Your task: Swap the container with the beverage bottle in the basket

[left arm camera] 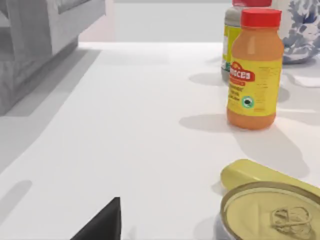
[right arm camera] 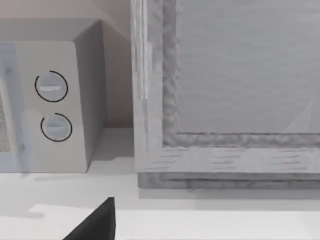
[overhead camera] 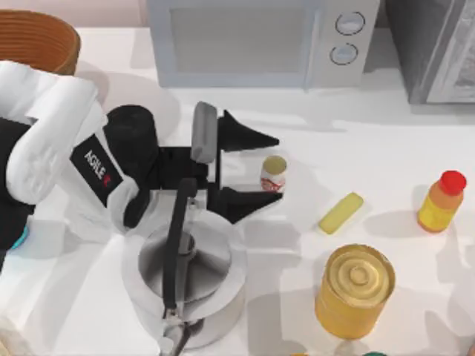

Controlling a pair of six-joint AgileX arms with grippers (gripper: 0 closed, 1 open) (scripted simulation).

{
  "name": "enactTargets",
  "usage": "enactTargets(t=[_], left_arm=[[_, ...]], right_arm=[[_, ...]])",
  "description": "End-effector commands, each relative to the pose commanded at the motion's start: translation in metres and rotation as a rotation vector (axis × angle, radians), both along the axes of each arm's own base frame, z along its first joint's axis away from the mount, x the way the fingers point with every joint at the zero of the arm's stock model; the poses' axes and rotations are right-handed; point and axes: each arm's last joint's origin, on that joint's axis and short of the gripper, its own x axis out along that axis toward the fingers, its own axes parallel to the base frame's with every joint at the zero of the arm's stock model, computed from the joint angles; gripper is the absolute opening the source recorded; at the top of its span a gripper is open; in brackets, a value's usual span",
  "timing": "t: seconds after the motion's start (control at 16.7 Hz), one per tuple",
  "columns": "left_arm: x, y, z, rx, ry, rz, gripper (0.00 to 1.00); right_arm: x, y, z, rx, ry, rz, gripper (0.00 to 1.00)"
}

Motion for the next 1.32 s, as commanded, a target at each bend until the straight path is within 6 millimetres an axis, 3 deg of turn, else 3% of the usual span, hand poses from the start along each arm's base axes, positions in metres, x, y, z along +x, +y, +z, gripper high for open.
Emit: enactTargets(t=[0.18, 0.3, 0.48, 0.66, 0.84, 1.02, 1.14, 1.32], left_arm=[[0.007, 0.007, 0.013, -0.003, -0.017, 0.065, 1.00], [0.013, 0.016, 0.035, -0.006, -0.033, 0.147, 1.00], [0.013, 0.035, 0.080, -0.009, -0.051, 0.293, 1.00], [-0.003, 0.057, 0.134, -0.007, -0.055, 0.455, 1.00], [-0.037, 0.083, 0.184, -0.001, -0.050, 0.628, 1.00], [-0.088, 0.107, 0.221, 0.005, -0.041, 0.804, 1.00], [-0.127, 0.123, 0.233, 0.008, -0.034, 0.920, 1.00], [-0.185, 0.141, 0.234, 0.011, -0.026, 1.092, 1.00]], right_arm=[[0.000, 0.000, 0.000, 0.000, 0.000, 0.000, 1.00], [0.000, 0.000, 0.000, 0.000, 0.000, 0.000, 1.00], [0.000, 0.000, 0.000, 0.000, 0.000, 0.000, 1.00], [0.000, 0.000, 0.000, 0.000, 0.000, 0.000, 1.00], [0.000, 0.000, 0.000, 0.000, 0.000, 0.000, 1.00], [0.000, 0.000, 0.000, 0.000, 0.000, 0.000, 1.00], [0.000, 0.000, 0.000, 0.000, 0.000, 0.000, 1.00], [0.000, 0.000, 0.000, 0.000, 0.000, 0.000, 1.00]])
